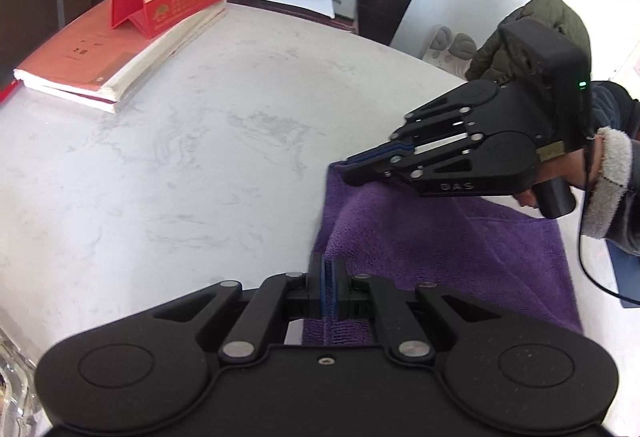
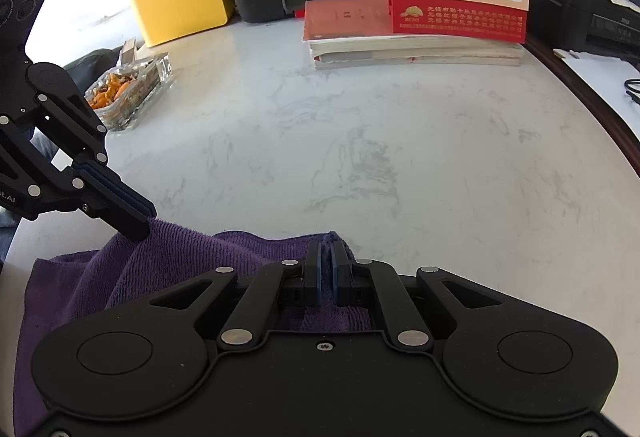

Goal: Fold towel

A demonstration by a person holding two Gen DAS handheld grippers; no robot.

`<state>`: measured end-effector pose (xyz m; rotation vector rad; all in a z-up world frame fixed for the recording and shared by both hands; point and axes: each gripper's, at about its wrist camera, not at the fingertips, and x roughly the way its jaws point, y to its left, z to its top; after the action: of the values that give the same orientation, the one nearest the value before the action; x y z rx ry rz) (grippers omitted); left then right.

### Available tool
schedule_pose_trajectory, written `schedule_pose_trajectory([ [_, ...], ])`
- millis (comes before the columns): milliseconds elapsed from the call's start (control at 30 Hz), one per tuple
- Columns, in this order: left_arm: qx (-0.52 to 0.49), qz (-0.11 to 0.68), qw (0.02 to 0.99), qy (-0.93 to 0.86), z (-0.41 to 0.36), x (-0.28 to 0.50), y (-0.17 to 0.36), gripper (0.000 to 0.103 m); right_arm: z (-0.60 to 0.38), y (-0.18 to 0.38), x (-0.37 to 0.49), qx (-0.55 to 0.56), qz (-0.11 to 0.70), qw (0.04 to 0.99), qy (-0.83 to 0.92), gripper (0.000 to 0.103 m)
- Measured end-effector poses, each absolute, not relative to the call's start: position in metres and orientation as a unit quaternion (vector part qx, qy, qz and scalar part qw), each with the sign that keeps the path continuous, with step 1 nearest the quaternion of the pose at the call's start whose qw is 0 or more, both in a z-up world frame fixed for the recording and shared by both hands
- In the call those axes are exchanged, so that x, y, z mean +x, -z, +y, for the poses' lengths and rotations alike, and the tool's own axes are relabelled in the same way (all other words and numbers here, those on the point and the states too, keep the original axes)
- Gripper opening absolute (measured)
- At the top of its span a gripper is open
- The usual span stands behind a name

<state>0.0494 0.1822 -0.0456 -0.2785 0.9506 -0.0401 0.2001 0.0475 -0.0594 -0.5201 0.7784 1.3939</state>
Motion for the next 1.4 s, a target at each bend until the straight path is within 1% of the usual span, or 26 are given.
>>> schedule_pose_trajectory([
  [200,-0.115,0.472,0.874,0.013,0.179,0.048,0.058,0.003,0.047,0.060,0.200,-0.221,0.348,0.674,-0.613,0.004],
  [500,-0.111,0.478,0.871,0.015,0.178,0.047,0.063,0.003,0.045,0.052,0.207,-0.202,0.340,0.687,-0.610,0.005],
  [967,-0.106,0.483,0.869,0.016,0.174,0.049,0.063,0.003,0.058,0.062,0.200,-0.246,0.307,0.702,-0.594,0.005],
  [1100,-0.102,0.484,0.869,0.015,0.172,0.050,0.063,0.003,0.057,0.060,0.198,-0.257,0.299,0.715,-0.577,0.015],
  [1233,-0.100,0.482,0.870,0.013,0.171,0.049,0.063,0.003,0.049,0.042,0.193,-0.247,0.287,0.735,-0.563,0.015],
  [1267,-0.100,0.482,0.871,0.013,0.171,0.048,0.063,0.003,0.046,0.036,0.189,-0.243,0.282,0.734,-0.568,0.016],
  [1400,-0.098,0.480,0.872,0.014,0.170,0.048,0.063,0.003,0.046,0.026,0.167,-0.241,0.289,0.707,-0.599,0.017],
])
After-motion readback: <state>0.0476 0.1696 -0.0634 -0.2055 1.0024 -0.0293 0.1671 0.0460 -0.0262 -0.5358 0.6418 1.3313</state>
